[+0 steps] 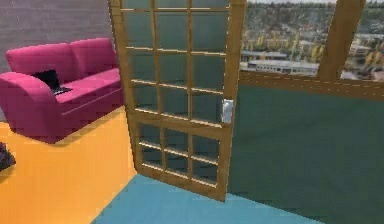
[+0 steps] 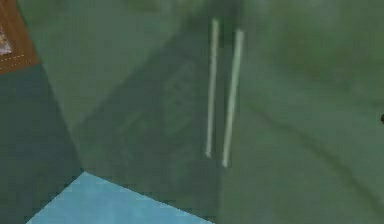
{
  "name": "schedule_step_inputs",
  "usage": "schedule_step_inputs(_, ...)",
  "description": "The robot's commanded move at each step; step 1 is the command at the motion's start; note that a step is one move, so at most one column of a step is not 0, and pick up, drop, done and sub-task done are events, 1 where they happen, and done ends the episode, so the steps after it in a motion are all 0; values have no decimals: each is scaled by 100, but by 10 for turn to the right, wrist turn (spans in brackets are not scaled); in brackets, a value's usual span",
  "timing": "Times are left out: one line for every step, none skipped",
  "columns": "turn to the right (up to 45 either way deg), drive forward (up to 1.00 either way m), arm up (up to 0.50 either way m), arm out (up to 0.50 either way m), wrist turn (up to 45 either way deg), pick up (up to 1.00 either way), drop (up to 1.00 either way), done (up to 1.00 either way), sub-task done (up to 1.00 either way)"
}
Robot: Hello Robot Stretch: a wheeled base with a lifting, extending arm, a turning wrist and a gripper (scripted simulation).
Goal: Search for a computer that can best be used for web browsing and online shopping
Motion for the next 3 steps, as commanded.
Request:
schedule_step_inputs(-390,0,0,0,0,0,0,0,0)
schedule_step_inputs(0,100,0,0,0,0,0,0,0)
schedule_step_inputs(-30,0,0,0,0,0,0,0,0)
